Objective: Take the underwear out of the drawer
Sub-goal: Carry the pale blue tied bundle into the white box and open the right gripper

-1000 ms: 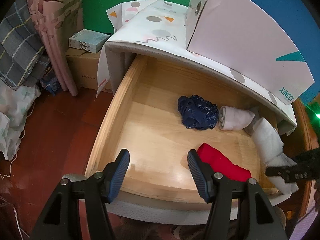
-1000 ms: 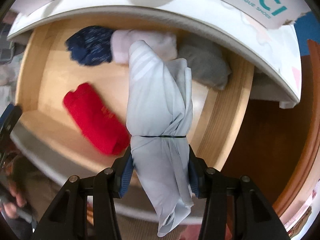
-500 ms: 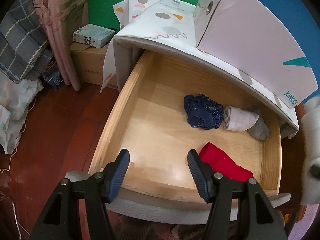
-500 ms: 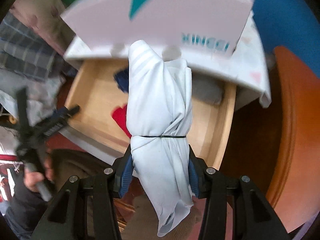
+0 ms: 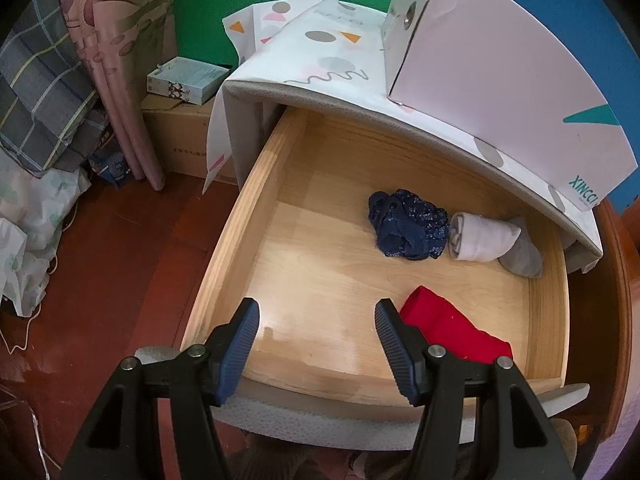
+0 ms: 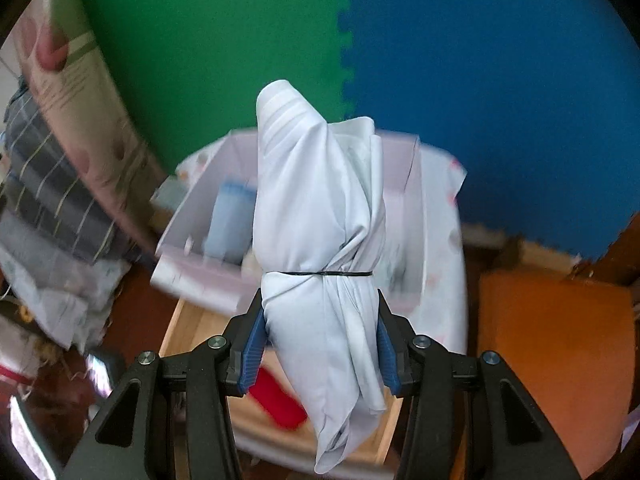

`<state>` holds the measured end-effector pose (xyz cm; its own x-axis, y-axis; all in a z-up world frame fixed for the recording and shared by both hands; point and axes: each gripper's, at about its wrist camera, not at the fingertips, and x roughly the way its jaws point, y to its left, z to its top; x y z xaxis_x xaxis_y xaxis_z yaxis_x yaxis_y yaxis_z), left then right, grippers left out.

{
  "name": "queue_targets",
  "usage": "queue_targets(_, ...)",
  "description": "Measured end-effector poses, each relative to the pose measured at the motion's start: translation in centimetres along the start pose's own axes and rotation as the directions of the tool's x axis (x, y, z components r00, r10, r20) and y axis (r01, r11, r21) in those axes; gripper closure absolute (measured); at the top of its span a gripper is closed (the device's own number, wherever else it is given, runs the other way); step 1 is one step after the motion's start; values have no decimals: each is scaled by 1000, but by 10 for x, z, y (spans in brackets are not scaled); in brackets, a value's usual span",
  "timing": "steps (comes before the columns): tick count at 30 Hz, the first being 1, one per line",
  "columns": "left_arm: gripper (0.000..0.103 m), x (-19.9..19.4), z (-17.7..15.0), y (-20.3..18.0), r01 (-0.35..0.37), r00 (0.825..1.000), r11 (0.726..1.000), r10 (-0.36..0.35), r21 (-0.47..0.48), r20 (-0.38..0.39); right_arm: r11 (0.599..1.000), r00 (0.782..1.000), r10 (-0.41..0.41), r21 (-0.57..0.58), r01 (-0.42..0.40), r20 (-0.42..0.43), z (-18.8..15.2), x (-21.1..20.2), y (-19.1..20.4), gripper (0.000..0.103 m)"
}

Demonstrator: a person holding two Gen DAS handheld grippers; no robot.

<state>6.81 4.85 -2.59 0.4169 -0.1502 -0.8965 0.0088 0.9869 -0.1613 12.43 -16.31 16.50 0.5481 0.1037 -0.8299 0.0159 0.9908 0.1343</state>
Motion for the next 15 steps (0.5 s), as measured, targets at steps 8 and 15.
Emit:
queue_targets(8,41,1,0,-2,-3,1000,1000,3,22,-5,995,996,-93,28,93,3,51,57,-6,57)
queue_targets(15,41,3,1,-3,-2,1000,1000,2,21,-12,992,988,-116,40,121,-105,49,127,-13,57)
